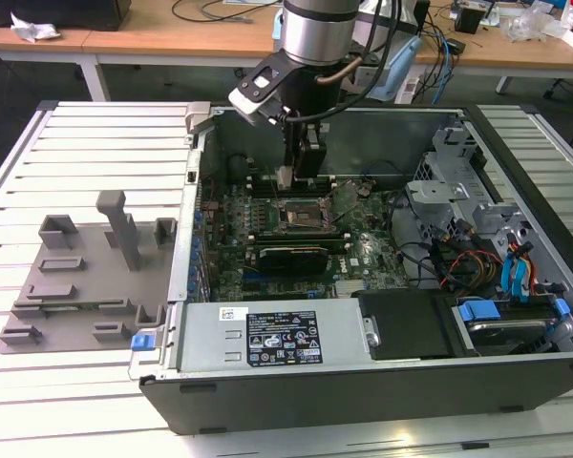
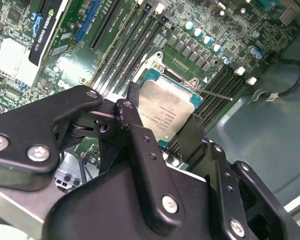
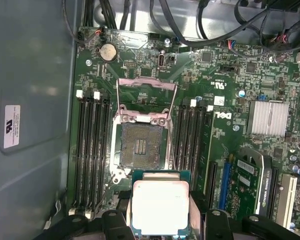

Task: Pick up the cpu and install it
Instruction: 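Place the cpu into insertion slot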

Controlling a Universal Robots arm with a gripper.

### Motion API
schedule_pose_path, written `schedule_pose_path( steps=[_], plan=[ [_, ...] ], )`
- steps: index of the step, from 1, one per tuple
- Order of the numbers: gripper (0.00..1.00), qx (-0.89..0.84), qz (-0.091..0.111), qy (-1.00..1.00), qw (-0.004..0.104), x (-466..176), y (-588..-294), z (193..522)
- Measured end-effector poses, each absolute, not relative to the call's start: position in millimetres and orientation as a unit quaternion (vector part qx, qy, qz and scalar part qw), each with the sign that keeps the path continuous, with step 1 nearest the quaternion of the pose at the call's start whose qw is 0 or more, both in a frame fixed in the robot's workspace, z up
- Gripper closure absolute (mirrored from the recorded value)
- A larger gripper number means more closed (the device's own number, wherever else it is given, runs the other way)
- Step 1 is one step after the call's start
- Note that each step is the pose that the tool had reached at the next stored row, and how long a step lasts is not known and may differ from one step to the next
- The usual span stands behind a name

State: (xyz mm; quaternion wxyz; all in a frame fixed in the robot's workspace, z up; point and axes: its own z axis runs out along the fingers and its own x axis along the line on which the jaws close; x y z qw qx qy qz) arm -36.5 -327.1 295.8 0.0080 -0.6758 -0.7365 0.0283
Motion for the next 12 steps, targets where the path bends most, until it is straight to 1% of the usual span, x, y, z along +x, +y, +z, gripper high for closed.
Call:
schedule_pose_path(
  steps=[12],
  plan=[
    [0.45, -0.676, 0.028, -0.736, 0.008, -36.5, -327.1, 289.1]
  ],
)
